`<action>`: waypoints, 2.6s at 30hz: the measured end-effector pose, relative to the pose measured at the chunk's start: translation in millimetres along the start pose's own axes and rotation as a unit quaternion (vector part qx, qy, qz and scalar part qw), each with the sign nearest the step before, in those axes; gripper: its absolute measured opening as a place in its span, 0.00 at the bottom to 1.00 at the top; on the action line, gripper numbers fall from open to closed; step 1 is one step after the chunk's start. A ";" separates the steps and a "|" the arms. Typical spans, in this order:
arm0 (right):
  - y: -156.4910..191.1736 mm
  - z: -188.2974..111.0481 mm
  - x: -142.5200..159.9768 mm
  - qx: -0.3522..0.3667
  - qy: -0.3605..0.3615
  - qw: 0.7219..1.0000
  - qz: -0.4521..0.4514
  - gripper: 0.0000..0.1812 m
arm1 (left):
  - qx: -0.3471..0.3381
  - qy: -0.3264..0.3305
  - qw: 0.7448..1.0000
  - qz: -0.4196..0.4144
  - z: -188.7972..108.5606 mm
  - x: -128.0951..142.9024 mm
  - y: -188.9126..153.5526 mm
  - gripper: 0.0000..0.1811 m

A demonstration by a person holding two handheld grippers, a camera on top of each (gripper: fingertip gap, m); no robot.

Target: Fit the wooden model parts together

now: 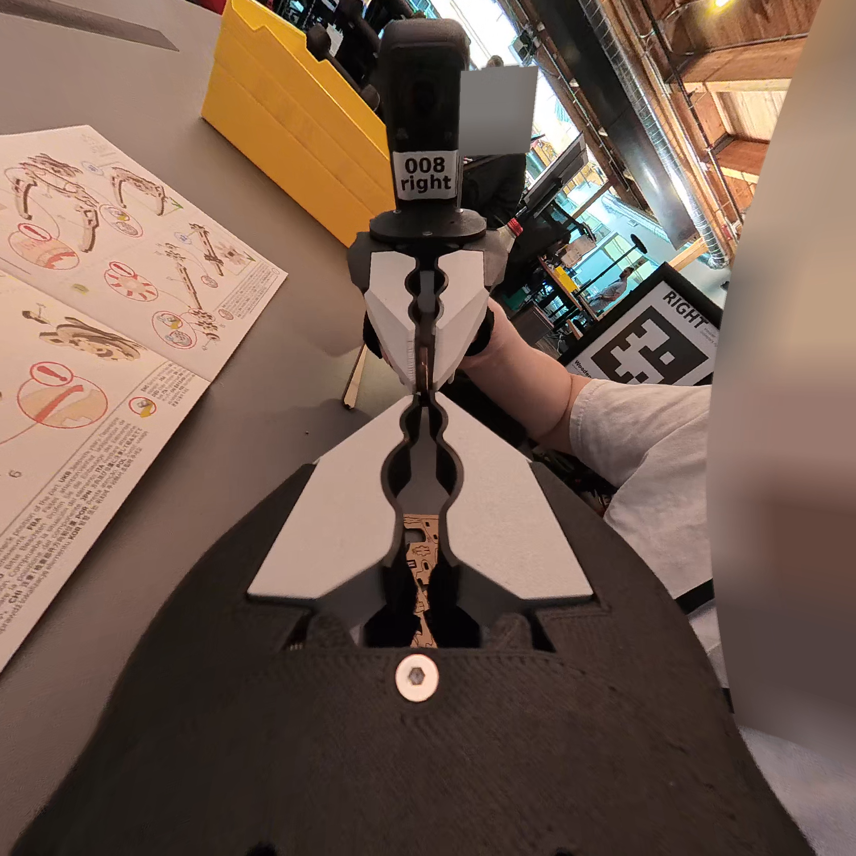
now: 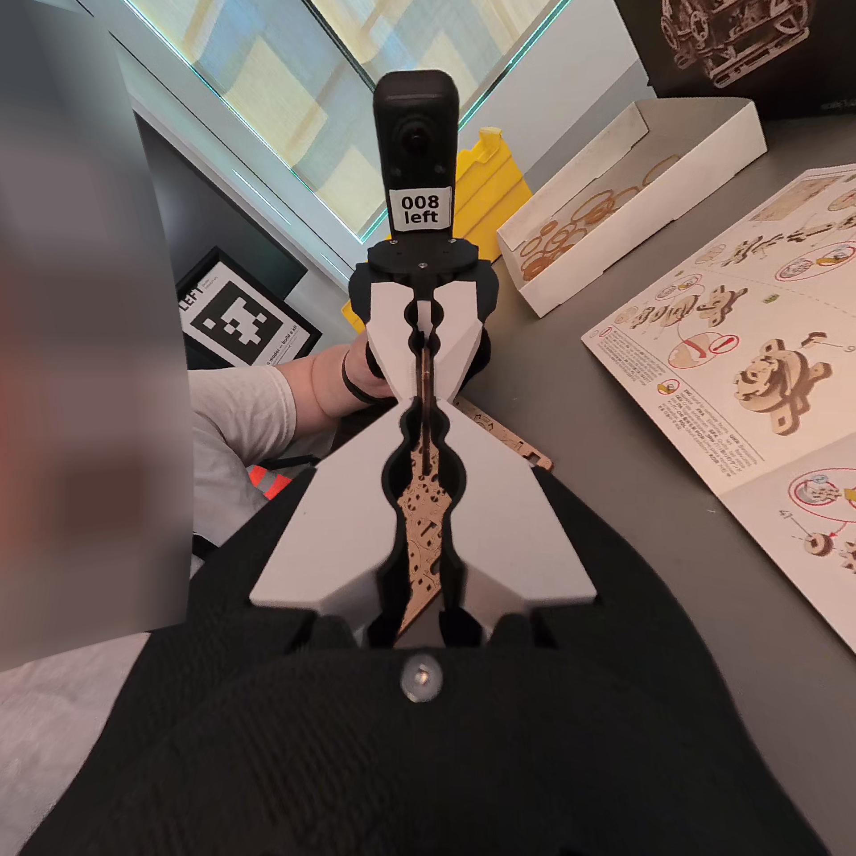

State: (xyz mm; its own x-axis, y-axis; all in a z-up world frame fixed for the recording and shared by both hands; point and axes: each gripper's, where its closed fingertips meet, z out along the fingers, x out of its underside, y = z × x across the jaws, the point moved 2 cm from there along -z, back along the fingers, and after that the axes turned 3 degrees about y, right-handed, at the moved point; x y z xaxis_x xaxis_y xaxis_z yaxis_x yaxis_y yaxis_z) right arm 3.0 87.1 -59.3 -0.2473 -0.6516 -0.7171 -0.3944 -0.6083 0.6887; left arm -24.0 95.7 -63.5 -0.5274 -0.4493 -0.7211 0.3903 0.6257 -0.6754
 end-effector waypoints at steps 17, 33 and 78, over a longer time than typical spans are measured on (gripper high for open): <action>14.8 -1.7 2.1 0.004 0.025 0.998 -0.065 0.00 | 0.038 0.004 0.999 0.022 1.8 1.2 -14.2 0.00; 6.2 0.9 4.3 0.077 0.039 0.989 -0.118 0.00 | -0.050 0.008 0.998 0.025 0.1 4.6 -5.9 0.00; 7.4 -1.4 -3.9 0.009 -0.026 0.999 -0.033 0.00 | -0.020 -0.008 0.999 0.035 2.4 0.9 -8.6 0.00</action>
State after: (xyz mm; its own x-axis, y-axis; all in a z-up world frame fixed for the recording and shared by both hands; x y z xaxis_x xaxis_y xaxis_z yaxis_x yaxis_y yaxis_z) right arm 2.3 84.5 -51.3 -0.2657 -0.5861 -0.7654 -0.4275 -0.6400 0.6385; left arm -26.0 88.3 -58.7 -0.4875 -0.4141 -0.7687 0.3957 0.6800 -0.6172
